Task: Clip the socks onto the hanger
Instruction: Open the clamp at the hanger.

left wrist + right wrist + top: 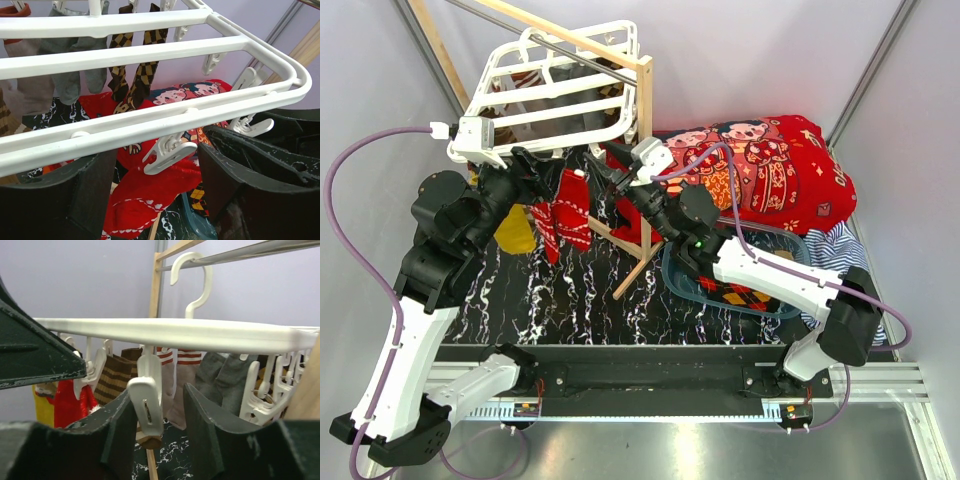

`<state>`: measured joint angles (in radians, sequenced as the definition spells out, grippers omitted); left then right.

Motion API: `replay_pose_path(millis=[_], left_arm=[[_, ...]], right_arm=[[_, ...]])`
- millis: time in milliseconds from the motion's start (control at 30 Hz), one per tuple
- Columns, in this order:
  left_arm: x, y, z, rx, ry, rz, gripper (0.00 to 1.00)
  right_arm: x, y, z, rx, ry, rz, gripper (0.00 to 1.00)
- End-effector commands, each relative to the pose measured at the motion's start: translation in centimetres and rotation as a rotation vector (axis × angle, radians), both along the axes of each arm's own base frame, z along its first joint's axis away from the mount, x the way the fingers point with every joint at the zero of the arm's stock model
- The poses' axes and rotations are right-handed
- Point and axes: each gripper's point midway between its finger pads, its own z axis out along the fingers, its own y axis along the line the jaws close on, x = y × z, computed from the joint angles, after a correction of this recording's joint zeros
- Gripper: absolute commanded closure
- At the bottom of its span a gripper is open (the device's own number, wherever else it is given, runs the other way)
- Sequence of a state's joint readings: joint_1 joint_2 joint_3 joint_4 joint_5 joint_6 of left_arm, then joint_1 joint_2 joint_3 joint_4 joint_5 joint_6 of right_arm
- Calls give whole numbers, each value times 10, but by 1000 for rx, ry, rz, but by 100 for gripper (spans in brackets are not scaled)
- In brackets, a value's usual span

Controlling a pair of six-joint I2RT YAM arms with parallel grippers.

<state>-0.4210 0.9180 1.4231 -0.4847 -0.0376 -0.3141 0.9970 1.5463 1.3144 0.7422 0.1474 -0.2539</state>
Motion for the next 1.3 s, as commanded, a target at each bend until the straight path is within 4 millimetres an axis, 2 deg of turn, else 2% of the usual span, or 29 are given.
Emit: replay_pose_path(millis=[0,200,367,467,633,733,833,867,967,1033,1267], left_arm=[[-3,3,13,-20,-39,11,31],[0,4,10,-13,-34,21,31],[5,4,6,1,-18,31,31],[9,4,9,6,-21,36,31],[10,2,15,3,-28,28,31],[11,2,15,7,-30,30,31],[9,3,16,4,-32,33,31],[8,4,18,0,-37,33,31],[7,3,18,-6,-37,25,31],[6,2,18,-7,-36,19,31],[2,1,21,-14,-42,5,31]], right_arm=[[2,-16,18,88,-27,-79,55],[0,-16,6,70,5,-67,67],[-4,-12,-15,17,47,-35,68],[-8,-12,-21,1,61,-16,77],[-9,-14,-17,0,52,-15,94],[-10,-12,-12,0,36,-5,96],[-12,-10,-11,-3,29,9,79],[-12,-11,-11,1,25,7,63],[-13,-11,-6,11,15,7,45],[-15,-9,-3,10,3,22,39],[-27,0,17,13,-52,62,37]])
